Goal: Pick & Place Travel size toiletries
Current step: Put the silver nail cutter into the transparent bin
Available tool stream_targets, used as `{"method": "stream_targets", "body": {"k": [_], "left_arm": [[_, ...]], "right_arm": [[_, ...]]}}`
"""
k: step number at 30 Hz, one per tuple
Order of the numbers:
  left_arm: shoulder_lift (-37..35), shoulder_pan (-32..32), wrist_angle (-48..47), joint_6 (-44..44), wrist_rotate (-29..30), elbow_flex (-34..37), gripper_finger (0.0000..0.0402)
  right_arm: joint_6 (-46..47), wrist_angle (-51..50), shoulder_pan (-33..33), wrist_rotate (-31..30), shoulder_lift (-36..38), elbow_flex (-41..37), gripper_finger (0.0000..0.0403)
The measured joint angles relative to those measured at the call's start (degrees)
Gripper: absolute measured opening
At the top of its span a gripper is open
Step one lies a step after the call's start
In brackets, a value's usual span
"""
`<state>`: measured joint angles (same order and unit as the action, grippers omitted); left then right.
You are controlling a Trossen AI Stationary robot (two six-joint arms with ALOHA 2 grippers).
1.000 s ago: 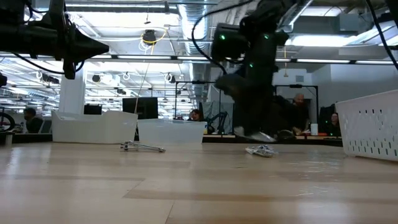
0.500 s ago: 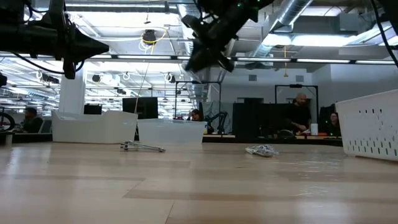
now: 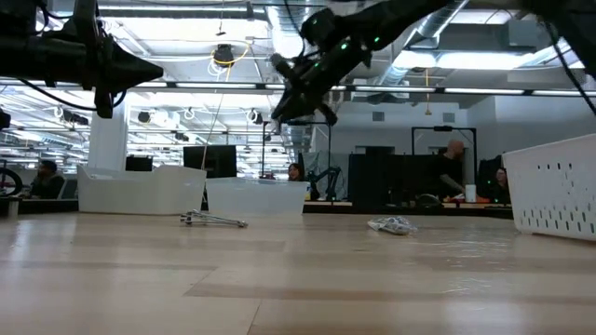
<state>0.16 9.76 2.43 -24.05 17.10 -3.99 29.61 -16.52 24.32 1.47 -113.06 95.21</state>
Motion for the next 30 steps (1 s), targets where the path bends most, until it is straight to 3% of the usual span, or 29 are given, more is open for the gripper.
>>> {"method": "stream_targets", "body": {"k": [6,12,21,24,30], "left_arm": [[0.00,0.00,0.02,-0.20,-0.05,0.00,0.0001],[0.00,0.00,0.00,-0.20,-0.04,0.00,0.0001],[0.00,0.00,0.09,-0.35,-0.04,0.00,0.0001],[0.00,0.00,0.12,-0.34,-0.04,0.00,0.0001],[0.00,0.00,0.11,-0.31,-0.05,0.00,0.0001]], "right_arm": [[-1.71,-0.18,0.15,0.12,-8.16,7.17,0.0032],[-5.17,-8.37,0.25,-0.18,-15.19,16.53,0.0032],[-8.47,-17.66,0.21,-3.00,-19.43,24.04,0.0033],[-7.72,-19.10,0.21,-5.19,-19.43,24.22,0.0070],[-7.71,-19.47,0.53,-6.62,-19.40,24.22,0.0181]]}}
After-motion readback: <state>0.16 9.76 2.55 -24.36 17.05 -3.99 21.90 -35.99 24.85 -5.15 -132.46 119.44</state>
